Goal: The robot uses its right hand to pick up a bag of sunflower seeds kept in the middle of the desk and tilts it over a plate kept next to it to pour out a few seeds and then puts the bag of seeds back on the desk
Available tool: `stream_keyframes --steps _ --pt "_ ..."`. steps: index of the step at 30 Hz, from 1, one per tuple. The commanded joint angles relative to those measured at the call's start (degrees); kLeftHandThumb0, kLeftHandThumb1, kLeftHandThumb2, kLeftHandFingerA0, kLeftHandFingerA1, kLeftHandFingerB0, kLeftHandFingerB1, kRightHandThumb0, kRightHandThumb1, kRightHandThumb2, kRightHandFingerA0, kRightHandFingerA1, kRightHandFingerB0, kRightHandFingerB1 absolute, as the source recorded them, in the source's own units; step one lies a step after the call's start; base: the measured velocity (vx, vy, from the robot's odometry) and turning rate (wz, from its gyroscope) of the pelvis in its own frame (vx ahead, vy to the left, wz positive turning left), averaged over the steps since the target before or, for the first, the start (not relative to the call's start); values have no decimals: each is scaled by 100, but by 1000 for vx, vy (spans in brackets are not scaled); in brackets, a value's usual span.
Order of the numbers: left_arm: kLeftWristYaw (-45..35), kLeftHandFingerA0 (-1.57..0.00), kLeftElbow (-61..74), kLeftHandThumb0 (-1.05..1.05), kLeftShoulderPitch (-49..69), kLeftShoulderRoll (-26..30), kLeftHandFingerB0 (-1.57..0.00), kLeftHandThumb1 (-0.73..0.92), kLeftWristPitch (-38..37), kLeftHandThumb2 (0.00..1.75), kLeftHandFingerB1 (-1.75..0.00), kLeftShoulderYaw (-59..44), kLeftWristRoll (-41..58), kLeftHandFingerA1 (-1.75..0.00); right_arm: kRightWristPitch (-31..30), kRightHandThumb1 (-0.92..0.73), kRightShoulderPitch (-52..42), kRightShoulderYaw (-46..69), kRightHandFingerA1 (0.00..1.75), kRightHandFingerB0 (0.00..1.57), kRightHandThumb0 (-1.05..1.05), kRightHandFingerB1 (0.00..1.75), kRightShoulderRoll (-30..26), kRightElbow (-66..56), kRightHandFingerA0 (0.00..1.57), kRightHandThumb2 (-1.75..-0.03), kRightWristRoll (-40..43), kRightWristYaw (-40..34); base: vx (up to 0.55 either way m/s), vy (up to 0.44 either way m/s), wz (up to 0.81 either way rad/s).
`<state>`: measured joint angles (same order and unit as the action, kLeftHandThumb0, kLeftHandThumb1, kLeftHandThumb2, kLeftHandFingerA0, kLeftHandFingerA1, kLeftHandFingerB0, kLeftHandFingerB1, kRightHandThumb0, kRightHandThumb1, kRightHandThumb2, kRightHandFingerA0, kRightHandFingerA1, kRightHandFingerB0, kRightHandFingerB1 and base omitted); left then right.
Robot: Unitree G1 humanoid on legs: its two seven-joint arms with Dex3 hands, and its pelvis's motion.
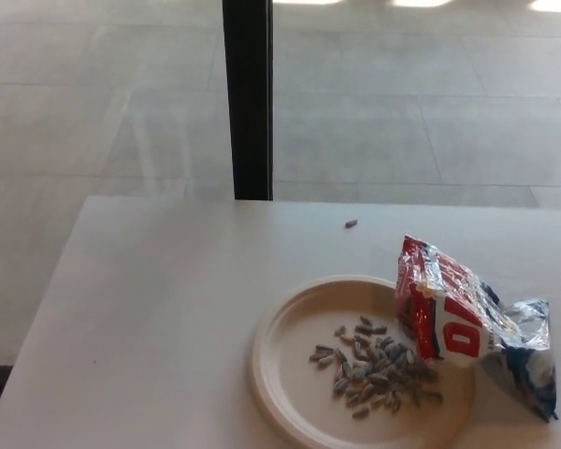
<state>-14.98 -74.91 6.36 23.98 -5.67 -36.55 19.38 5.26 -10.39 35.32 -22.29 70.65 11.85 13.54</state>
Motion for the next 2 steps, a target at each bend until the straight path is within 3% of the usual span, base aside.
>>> stream_keyframes --steps 1,2 --pt "-2 -41 20 -73 80 192 -30 75 116 62 -39 68 -9 -55 103 -53 97 -178 73 3 -78 47 34 6 34 -90 50 -221 0 0 0" --pt "-16 -41 12 -73 91 201 -30 75 130 62 -39 62 7 -55 130 -53 101 -206 73 3 -78 47 39 6 34 -90 50 -189 0 0 0"
